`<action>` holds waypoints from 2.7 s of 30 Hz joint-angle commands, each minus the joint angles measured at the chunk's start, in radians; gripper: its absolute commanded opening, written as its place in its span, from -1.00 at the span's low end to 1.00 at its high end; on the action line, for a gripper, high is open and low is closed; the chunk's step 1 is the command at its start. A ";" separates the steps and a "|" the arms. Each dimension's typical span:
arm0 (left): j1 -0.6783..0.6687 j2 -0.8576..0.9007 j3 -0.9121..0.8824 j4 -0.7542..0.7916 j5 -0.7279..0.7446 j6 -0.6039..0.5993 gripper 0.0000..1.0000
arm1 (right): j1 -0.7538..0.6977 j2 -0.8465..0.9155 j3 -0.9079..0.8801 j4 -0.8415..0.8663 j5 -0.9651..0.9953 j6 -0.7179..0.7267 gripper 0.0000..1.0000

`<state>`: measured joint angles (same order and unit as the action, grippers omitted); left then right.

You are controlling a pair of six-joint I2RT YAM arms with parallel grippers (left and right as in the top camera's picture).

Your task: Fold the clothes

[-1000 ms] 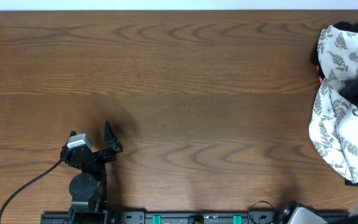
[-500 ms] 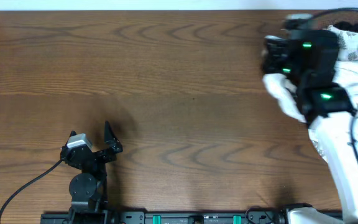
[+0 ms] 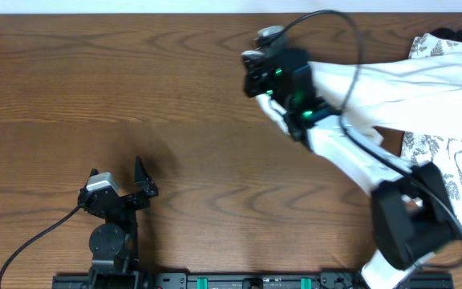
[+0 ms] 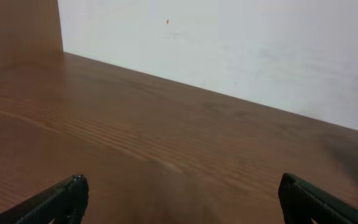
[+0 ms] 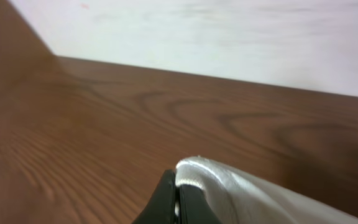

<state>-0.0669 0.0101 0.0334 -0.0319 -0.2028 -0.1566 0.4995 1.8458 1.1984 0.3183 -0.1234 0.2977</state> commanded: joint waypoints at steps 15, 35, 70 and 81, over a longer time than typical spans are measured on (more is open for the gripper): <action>0.004 -0.006 -0.029 -0.018 -0.016 0.006 0.96 | 0.209 0.260 0.346 0.029 -0.010 0.060 -0.98; 0.004 -0.006 -0.029 -0.018 -0.016 0.006 0.96 | 0.252 0.284 0.396 0.041 -0.011 0.052 0.83; 0.004 0.068 0.107 -0.073 0.409 -0.092 0.96 | -0.457 -0.121 0.392 -1.463 0.120 -0.119 0.91; -0.022 0.778 0.785 -0.672 0.589 -0.089 0.96 | -0.515 -0.119 0.363 -1.435 0.120 -0.123 0.96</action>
<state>-0.0711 0.6254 0.6746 -0.6182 0.3222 -0.2367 -0.0044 1.7168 1.5780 -1.1248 -0.0071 0.1925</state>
